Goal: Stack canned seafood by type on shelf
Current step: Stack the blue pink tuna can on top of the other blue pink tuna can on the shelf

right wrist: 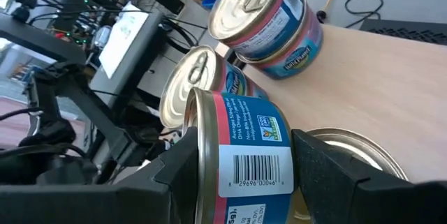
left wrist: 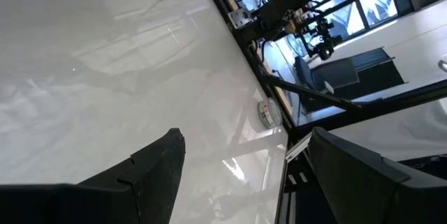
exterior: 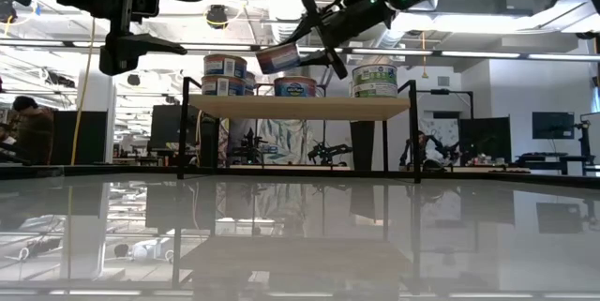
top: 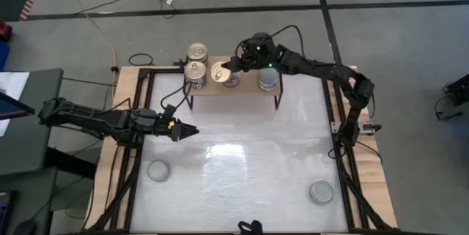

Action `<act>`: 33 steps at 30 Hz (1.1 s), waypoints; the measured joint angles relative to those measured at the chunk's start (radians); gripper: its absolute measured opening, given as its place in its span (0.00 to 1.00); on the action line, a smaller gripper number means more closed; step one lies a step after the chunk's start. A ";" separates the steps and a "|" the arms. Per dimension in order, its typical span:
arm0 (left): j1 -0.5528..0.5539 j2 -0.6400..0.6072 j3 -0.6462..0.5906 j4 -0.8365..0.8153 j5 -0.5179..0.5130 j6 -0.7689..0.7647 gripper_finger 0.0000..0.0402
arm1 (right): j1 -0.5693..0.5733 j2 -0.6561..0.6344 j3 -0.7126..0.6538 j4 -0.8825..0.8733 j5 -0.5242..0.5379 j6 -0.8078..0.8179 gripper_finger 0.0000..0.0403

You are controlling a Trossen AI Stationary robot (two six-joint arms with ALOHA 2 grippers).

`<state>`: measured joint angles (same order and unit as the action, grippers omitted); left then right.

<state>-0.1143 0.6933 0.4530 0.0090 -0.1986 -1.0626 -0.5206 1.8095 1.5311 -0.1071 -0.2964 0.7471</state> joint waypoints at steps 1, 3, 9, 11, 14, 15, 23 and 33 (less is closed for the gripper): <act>0.000 0.000 0.000 0.000 0.000 0.000 0.72 | -0.001 -0.001 0.000 0.000 -0.001 0.000 0.55; 0.000 0.000 0.000 0.000 0.000 0.000 0.72 | -0.008 -0.004 0.000 -0.005 -0.003 0.000 0.55; 0.000 0.000 0.000 0.000 0.000 -0.008 0.72 | -0.026 -0.020 0.000 -0.028 -0.003 -0.015 0.55; 0.000 0.000 0.000 0.000 0.000 -0.008 0.72 | -0.035 -0.025 0.001 -0.071 0.003 -0.022 0.55; 0.000 0.000 0.000 -0.001 0.000 -0.008 0.72 | -0.034 -0.025 0.001 -0.108 0.008 -0.039 0.55; 0.000 0.000 0.000 -0.001 0.000 -0.008 0.72 | -0.031 -0.025 0.001 -0.117 0.009 -0.044 0.55; 0.000 0.000 0.000 0.000 0.000 -0.008 0.72 | 0.000 -0.022 0.001 -0.080 0.010 -0.053 0.55; 0.000 0.000 0.000 0.000 0.000 -0.008 0.72 | 0.027 -0.022 0.001 -0.084 0.016 -0.102 0.55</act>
<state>-0.1145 0.6937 0.4530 0.0088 -0.1982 -1.0702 -0.4936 1.7874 1.5322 -0.1908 -0.2801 0.6448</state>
